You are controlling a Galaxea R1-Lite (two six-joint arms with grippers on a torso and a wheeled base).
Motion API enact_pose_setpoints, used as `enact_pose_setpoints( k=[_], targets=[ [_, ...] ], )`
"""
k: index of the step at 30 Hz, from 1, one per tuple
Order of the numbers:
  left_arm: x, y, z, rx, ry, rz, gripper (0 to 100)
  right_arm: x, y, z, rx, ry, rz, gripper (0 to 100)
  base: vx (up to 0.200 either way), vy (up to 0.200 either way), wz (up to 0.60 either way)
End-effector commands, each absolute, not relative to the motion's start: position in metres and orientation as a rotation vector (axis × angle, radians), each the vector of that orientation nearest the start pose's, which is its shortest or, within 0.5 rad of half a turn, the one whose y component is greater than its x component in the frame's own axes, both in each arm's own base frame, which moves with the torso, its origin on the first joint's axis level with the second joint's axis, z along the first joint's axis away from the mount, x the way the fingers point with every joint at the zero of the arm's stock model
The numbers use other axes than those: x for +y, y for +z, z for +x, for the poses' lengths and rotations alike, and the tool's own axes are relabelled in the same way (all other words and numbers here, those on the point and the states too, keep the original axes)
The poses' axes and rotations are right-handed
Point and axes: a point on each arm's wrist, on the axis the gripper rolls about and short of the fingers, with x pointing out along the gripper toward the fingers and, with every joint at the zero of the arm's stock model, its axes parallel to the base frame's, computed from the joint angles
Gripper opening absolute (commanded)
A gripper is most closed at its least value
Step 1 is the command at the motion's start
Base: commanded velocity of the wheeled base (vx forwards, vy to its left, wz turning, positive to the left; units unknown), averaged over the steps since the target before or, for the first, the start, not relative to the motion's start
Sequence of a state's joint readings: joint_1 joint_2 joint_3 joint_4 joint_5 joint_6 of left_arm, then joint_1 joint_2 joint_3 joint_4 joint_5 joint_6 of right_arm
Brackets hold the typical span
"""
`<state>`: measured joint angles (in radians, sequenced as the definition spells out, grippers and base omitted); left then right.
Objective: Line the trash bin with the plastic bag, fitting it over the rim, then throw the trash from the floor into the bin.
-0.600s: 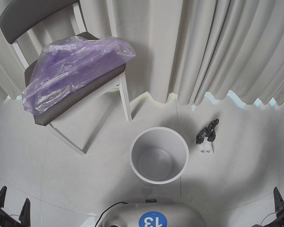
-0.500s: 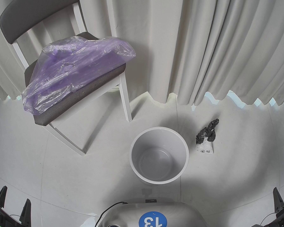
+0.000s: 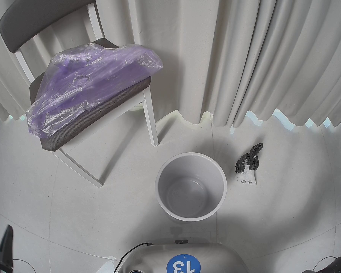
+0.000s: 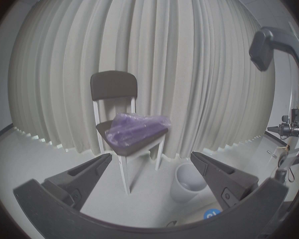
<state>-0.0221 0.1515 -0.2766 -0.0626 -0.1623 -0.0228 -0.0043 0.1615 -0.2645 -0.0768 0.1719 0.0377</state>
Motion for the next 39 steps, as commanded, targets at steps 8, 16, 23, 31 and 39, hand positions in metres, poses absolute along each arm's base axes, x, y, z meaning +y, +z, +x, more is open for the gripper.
enact_pose_setpoints(
  k=[8,16,23,31,39],
  targets=[
    [0.002,0.245,0.041,0.227,0.097,0.296,100,0.004,0.286,0.062,-0.091,0.198,-0.012,100,0.000,0.000,0.00],
    [0.016,0.239,0.106,0.484,0.235,0.486,100,0.006,0.278,0.076,-0.047,0.240,0.070,100,0.000,0.000,0.00],
    [0.030,0.252,0.164,0.496,0.270,0.535,100,0.005,0.286,0.072,-0.092,0.284,0.159,100,0.000,0.000,0.00],
    [0.038,0.256,0.201,0.496,0.277,0.548,100,0.005,0.290,0.069,-0.127,0.278,0.162,100,0.000,0.000,0.00],
    [0.039,0.249,0.215,0.498,0.250,0.544,100,0.002,0.291,0.070,-0.134,0.249,0.163,100,0.000,0.000,0.00]
  ],
)
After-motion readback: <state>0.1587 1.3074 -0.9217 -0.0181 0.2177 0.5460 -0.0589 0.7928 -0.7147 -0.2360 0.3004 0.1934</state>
